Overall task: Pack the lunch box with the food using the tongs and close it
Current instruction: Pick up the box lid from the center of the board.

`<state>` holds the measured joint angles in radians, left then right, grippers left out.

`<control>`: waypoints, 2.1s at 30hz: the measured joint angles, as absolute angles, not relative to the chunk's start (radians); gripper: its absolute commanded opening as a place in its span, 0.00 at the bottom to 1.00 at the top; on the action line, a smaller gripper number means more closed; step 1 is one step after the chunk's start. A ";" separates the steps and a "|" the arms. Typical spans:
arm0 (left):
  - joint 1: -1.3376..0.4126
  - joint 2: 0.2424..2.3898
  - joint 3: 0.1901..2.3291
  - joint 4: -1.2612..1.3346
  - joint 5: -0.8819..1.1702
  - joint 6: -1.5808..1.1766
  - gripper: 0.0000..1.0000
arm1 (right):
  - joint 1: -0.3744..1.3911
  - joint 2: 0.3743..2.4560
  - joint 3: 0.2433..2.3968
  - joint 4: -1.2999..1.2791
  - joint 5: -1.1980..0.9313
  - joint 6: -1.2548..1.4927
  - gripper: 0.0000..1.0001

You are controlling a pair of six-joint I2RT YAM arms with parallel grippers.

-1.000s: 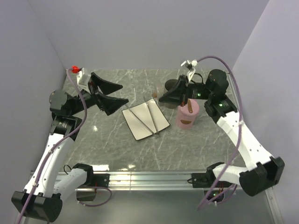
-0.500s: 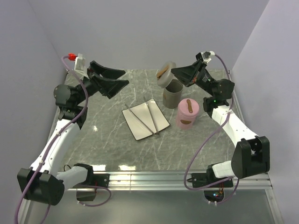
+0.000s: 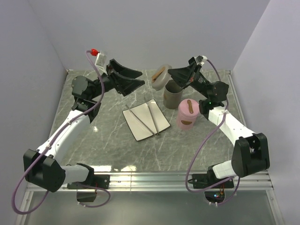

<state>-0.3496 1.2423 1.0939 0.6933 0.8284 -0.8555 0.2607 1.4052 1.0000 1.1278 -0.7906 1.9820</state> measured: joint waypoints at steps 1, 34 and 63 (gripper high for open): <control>-0.355 1.253 1.103 0.691 0.828 -0.846 0.76 | 0.267 1.405 1.000 1.127 -0.791 1.985 0.00; -0.454 1.361 1.184 0.609 0.793 -0.721 0.48 | 0.328 1.388 1.000 1.143 -0.793 1.993 0.00; -0.467 1.426 1.364 0.228 0.718 -0.505 0.01 | 0.177 1.378 1.009 0.729 -0.888 1.741 0.94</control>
<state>-0.4675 1.4258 1.3636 0.2283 0.7181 -0.5045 0.1768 1.3785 1.0092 0.7288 -0.8879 1.7412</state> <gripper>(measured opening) 0.042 0.889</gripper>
